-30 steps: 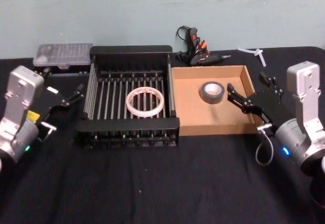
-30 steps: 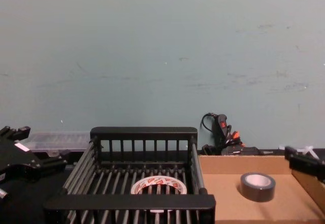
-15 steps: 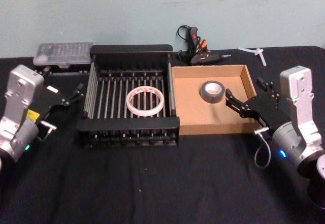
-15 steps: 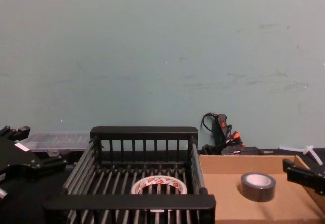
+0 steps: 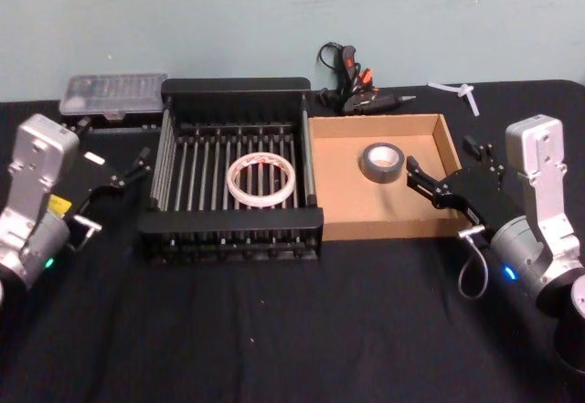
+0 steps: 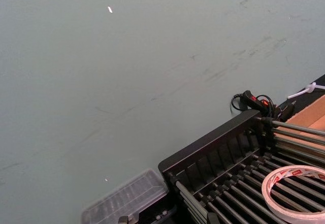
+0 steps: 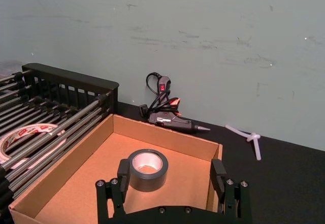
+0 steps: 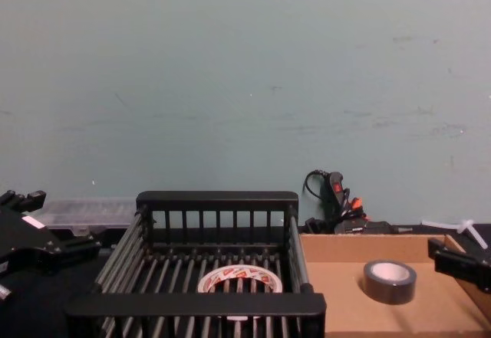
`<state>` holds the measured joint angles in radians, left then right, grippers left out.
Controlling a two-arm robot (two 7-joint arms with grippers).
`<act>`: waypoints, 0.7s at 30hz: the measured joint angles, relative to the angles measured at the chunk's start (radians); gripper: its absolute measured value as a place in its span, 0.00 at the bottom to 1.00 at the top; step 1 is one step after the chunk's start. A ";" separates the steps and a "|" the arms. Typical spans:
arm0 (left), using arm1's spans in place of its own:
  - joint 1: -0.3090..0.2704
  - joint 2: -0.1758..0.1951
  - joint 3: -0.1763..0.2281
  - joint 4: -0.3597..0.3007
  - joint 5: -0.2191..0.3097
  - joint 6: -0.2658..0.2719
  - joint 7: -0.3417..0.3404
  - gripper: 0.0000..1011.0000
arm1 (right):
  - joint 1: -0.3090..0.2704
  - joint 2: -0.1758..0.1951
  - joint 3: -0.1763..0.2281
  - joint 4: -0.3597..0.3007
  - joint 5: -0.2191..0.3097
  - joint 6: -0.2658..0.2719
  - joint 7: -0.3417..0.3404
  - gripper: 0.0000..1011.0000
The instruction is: Pick up the white tape and place it into the black box , Pick up the silver tape and place it into the brown box.
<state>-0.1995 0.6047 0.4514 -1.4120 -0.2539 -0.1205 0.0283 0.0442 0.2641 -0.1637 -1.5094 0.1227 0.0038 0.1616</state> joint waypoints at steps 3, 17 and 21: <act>0.000 0.000 0.000 0.000 0.000 0.000 0.000 0.99 | 0.000 0.000 0.000 0.000 0.000 0.000 0.000 0.99; 0.000 0.000 0.000 0.000 0.000 0.000 0.000 0.99 | 0.000 0.001 0.000 -0.002 0.002 0.000 0.000 0.99; 0.000 0.000 0.000 0.000 0.000 0.000 0.000 0.99 | 0.000 0.001 0.000 -0.002 0.002 0.000 0.000 0.99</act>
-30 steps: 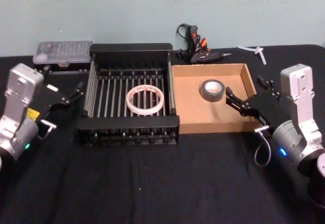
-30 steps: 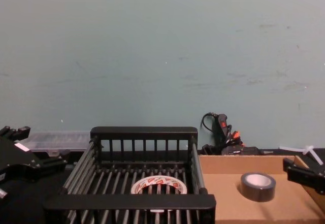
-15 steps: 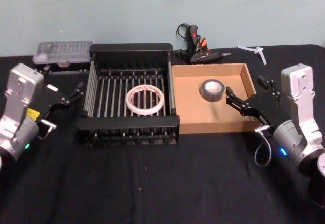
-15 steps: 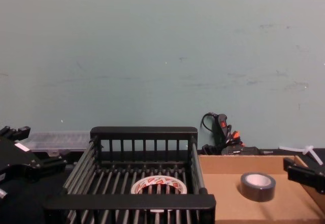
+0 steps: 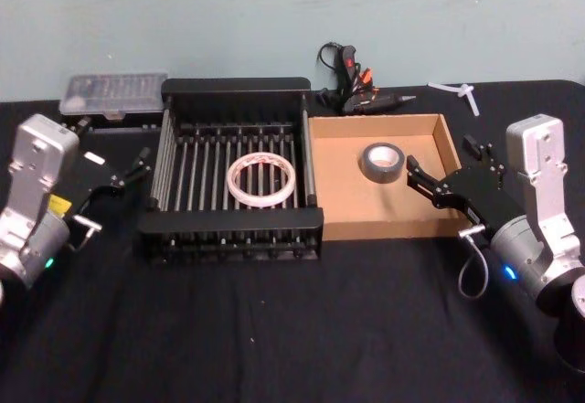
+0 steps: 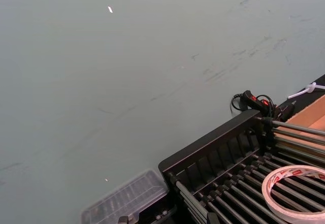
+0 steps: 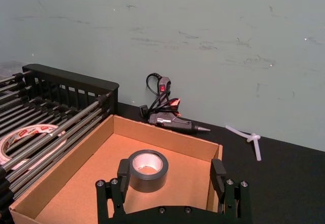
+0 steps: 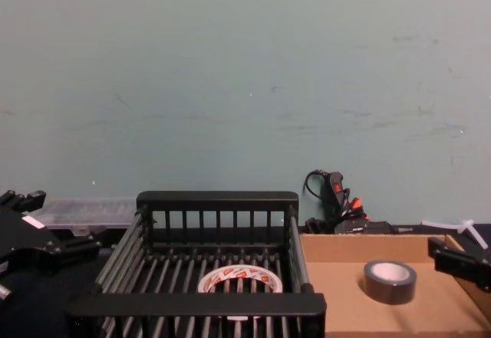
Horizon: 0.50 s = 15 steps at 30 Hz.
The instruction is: Pick up the white tape and place it into the black box , Pick up the silver tape and place it into the brown box.
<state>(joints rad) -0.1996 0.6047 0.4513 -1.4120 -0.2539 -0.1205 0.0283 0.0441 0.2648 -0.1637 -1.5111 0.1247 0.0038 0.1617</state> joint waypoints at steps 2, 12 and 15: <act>0.000 0.000 0.000 0.000 0.000 0.000 0.000 0.99 | 0.000 0.000 0.000 0.000 0.000 0.000 0.000 0.99; 0.000 0.000 0.000 0.000 0.000 0.000 0.000 0.99 | 0.000 0.000 0.000 0.000 0.000 0.000 0.000 0.99; 0.000 0.000 0.000 0.000 0.000 0.000 0.000 0.99 | 0.000 0.000 0.000 0.000 0.000 0.000 0.000 0.99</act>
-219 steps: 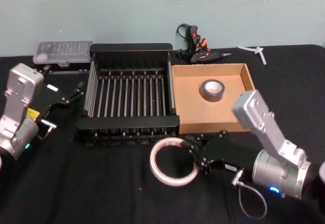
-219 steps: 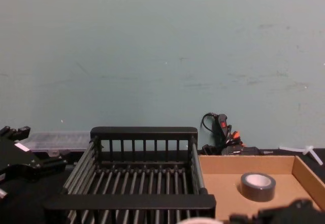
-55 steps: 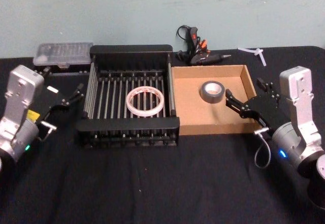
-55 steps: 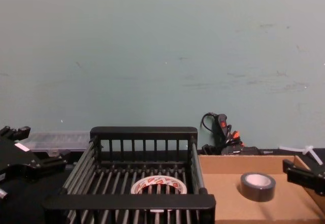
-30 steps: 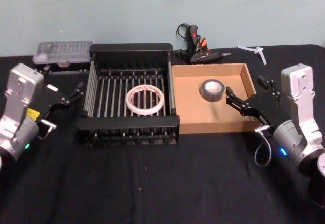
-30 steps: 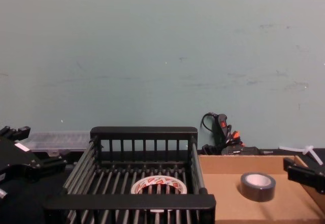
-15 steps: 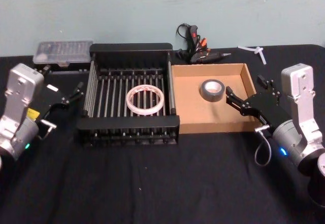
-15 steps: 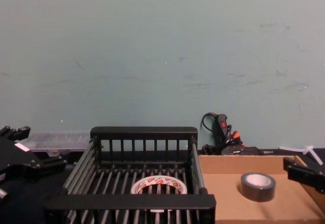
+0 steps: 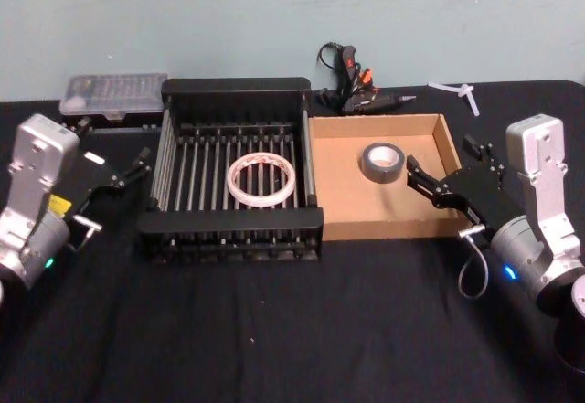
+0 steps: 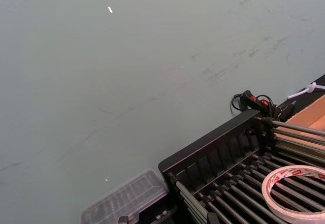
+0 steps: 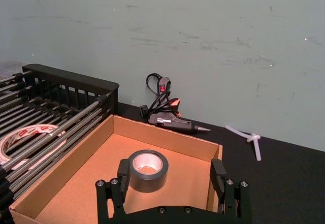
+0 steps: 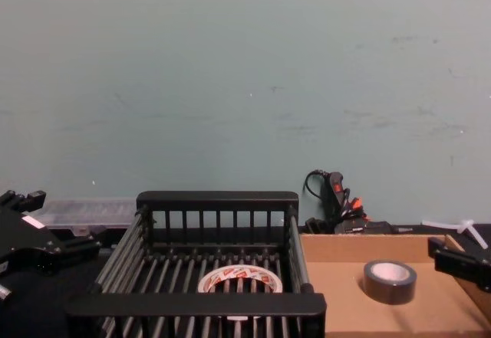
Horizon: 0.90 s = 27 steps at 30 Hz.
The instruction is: Pick up the white tape and place it into the black box , Pick up the silver tape and place it into the brown box.
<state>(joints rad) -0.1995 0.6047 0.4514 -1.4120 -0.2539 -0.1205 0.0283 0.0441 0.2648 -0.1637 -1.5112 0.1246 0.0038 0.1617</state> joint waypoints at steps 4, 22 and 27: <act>0.000 0.000 0.000 0.000 0.000 0.000 0.000 0.99 | 0.000 0.000 0.000 0.000 0.000 0.000 0.000 0.99; 0.000 0.000 0.000 0.000 0.000 0.000 0.000 0.99 | 0.000 0.000 0.000 0.000 0.000 0.000 0.000 0.99; 0.000 0.000 0.000 0.000 0.000 0.000 0.000 0.99 | 0.000 0.000 0.000 0.000 0.000 0.000 0.000 0.99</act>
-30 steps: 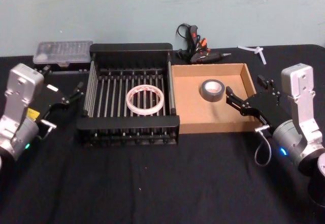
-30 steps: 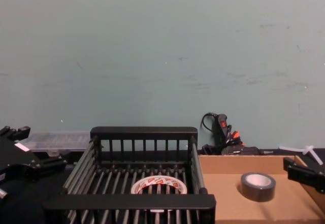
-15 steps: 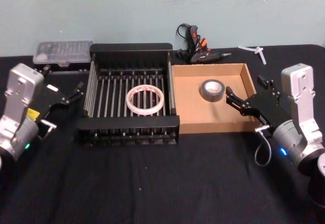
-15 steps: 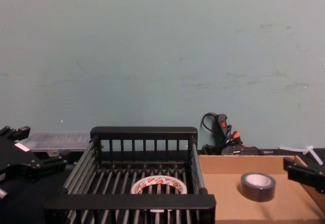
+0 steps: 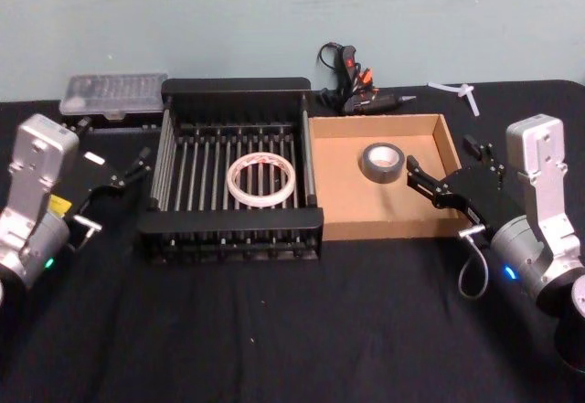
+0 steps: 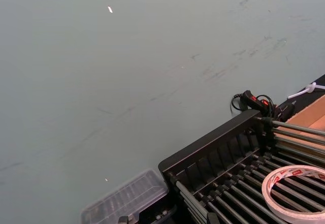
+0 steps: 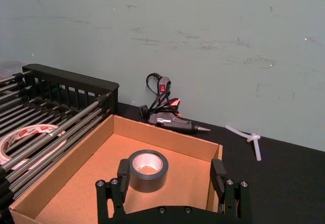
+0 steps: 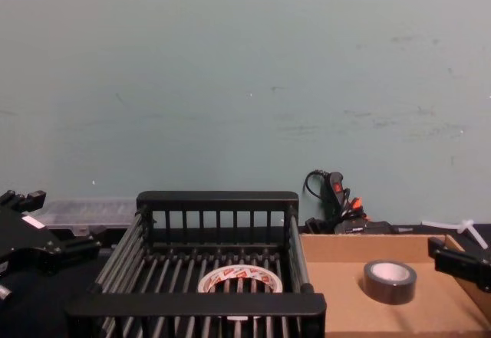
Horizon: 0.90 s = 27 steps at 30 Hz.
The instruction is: Pick up the white tape and place it into the black box , Pick up the silver tape and place it into the brown box.
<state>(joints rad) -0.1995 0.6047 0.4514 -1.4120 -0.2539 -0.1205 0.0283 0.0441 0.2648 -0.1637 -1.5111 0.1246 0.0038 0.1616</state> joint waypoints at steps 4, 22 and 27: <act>0.000 0.000 0.000 0.000 0.000 0.000 0.000 0.99 | 0.000 0.000 0.000 0.000 0.000 0.000 0.000 0.99; 0.000 0.000 0.000 0.000 0.000 0.000 0.000 0.99 | 0.000 0.000 0.000 0.000 0.000 0.000 0.000 0.99; 0.000 0.000 0.000 0.000 0.000 0.000 0.000 0.99 | 0.000 0.000 0.000 0.000 0.000 0.000 0.000 0.99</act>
<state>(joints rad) -0.1995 0.6047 0.4514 -1.4119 -0.2539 -0.1205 0.0283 0.0441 0.2649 -0.1637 -1.5110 0.1246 0.0038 0.1616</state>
